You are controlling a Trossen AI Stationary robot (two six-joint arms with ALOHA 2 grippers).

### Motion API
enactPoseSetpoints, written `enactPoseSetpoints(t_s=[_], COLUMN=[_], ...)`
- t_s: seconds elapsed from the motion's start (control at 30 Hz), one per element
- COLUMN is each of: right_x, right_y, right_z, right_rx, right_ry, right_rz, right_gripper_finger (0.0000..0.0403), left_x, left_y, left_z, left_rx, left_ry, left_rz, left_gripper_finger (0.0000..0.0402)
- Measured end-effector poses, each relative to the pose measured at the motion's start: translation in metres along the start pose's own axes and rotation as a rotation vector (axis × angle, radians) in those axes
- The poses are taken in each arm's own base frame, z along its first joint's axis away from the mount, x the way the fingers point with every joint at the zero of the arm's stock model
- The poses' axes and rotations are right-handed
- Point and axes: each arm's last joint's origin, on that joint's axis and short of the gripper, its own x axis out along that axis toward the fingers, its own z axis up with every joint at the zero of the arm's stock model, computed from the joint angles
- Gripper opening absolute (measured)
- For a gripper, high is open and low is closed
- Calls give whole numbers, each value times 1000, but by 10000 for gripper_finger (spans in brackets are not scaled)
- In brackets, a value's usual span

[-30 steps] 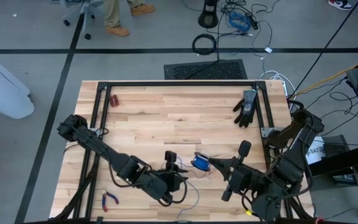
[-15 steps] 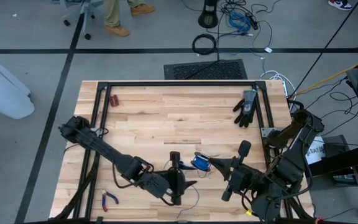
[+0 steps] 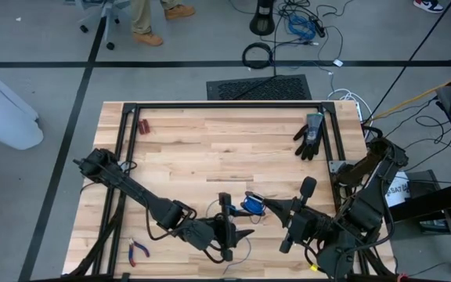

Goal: Coil cords
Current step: Uncoil the blue wire from the spool

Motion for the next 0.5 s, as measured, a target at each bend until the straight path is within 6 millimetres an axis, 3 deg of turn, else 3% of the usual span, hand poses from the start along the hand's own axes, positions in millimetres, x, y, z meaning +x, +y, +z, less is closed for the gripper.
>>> enactPoseSetpoints(t_s=[0.17,0.5], right_x=[0,-2], right_y=[0,1], right_z=[0,0], right_rx=[0,-1], right_ry=[0,-3], right_rz=[1,9], right_gripper_finger=[0,0], left_x=[-1,-2], left_y=[-1,-2], left_z=[0,0], left_rx=[20,51], left_ry=[7,15], left_rz=[11,54], left_gripper_finger=[198,84])
